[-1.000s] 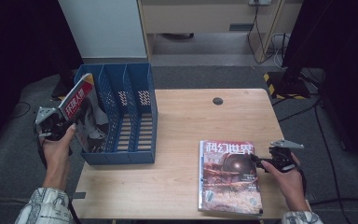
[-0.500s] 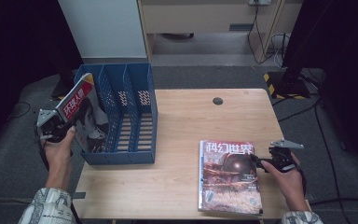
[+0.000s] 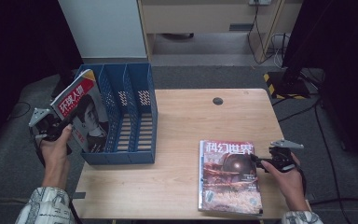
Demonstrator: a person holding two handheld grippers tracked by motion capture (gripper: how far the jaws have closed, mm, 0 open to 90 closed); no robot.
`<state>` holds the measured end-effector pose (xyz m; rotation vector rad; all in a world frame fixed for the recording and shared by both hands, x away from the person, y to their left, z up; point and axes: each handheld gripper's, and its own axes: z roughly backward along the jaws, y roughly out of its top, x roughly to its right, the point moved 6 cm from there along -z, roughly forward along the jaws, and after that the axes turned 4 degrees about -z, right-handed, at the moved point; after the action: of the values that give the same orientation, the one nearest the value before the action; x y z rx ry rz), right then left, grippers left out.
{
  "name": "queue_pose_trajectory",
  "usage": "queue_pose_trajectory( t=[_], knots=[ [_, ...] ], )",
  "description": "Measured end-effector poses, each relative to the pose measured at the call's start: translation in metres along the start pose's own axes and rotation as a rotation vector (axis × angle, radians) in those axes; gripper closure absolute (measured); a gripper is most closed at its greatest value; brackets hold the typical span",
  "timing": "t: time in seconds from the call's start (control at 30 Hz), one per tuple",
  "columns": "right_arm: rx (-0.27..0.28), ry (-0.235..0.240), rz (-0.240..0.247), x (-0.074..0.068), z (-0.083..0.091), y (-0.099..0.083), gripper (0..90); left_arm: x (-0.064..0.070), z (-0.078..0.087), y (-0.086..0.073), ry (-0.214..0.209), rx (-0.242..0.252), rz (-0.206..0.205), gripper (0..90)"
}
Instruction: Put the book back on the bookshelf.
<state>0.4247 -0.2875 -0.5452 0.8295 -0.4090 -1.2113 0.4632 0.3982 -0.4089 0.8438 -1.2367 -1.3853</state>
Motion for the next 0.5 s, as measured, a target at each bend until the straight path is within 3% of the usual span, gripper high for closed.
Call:
queue_pose_trajectory(
  t=[0.5],
  knots=[
    [0.002,-0.003,-0.003,0.0005,-0.0003,0.0001,10.4,0.0077,-0.0057,0.0098,-0.020,0.037,0.003,86.2]
  ],
)
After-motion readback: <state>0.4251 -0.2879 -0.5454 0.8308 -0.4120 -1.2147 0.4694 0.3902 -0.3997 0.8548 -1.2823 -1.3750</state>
